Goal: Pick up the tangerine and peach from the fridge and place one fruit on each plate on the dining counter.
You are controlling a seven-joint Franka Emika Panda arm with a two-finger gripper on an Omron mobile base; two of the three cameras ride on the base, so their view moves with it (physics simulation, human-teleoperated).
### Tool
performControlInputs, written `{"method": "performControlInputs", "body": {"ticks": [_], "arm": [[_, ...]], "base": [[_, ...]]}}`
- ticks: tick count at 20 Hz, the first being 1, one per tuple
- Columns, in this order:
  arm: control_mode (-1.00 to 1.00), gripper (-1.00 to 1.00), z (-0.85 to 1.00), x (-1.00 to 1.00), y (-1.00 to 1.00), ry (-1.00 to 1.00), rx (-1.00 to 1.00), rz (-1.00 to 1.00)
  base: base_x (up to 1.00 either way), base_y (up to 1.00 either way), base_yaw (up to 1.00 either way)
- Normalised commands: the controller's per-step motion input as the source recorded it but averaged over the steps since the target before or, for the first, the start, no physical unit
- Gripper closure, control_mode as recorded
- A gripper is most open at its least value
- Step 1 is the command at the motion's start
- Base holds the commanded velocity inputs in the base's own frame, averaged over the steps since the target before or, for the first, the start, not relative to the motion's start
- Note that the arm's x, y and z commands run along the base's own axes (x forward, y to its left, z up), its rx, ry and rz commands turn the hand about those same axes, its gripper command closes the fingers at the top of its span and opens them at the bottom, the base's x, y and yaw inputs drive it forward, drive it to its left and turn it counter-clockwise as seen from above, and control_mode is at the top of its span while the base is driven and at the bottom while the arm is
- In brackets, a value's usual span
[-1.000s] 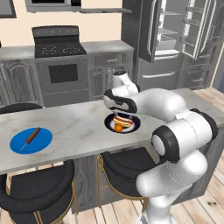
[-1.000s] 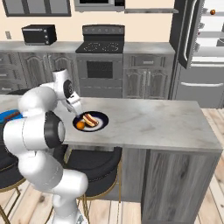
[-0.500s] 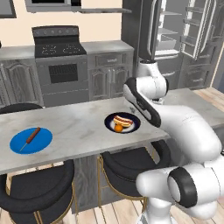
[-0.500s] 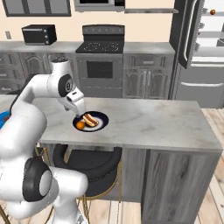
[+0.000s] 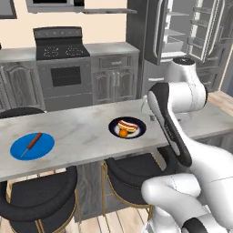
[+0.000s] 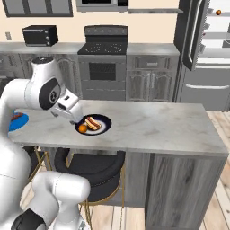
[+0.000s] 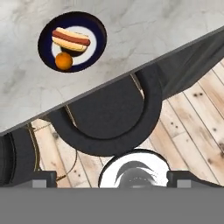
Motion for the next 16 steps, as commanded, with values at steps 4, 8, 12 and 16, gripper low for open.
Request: {"method": "performControlInputs", "body": {"ticks": [4,8,12,16], "arm": [[-1.00,-1.00,0.06,-1.00,-0.06,-0.14,0.00,0.17],[-1.00,-1.00,-0.11,-0.94,0.00,-0.02,-0.17,0.20],[-1.00,-1.00,-0.37,-0.38,-0.19,0.13,-0.23,0.02],[-1.00,-1.00,-0.28,-0.32,-0.24,0.11,-0.02,-0.02]], "base": [[0.00,0.00,0.00],[0.00,0.00,0.00],[0.00,0.00,0.00],[0.00,0.00,0.00]]}}
